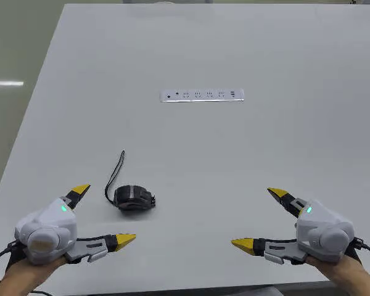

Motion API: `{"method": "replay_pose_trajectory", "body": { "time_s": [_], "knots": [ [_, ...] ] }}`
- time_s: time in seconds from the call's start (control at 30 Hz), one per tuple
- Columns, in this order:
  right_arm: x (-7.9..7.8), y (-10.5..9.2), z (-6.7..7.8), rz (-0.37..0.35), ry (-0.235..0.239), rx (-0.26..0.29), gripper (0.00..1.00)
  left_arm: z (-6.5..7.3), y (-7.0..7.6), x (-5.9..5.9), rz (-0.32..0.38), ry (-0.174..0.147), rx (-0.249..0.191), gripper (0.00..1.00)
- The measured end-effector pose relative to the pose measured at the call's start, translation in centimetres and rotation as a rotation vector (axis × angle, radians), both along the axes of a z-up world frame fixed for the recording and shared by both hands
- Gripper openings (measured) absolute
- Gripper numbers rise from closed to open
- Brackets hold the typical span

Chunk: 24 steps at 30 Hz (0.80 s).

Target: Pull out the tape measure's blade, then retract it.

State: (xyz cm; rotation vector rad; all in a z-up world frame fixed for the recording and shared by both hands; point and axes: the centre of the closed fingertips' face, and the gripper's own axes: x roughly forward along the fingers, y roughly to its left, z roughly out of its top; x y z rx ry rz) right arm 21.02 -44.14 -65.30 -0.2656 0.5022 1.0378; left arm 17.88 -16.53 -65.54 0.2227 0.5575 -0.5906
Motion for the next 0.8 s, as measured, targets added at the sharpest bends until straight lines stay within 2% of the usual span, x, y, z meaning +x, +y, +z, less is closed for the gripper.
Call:
{"method": "replay_pose_trajectory", "body": {
  "time_s": [0.1, 0.27, 0.6, 0.8],
  "knots": [
    [0.1, 0.2, 0.0, 0.017, -0.003, -0.002, 0.9, -0.2, 0.1, 0.2, -0.02, 0.0, 0.027, 0.9],
    [0.2, 0.4, -0.1, 0.037, -0.005, -0.009, 0.88, -0.5, 0.3, 0.8, -0.039, 0.002, 0.04, 0.85],
    [0.8, 1.2, -0.2, 0.089, -0.014, -0.022, 0.81, -1.4, 0.7, 1.7, -0.088, 0.025, 0.087, 0.78],
    [1.2, 1.8, -0.5, 0.131, -0.027, -0.038, 0.75, -2.3, 0.7, 2.1, -0.158, 0.042, 0.148, 0.68]
  ]
}}
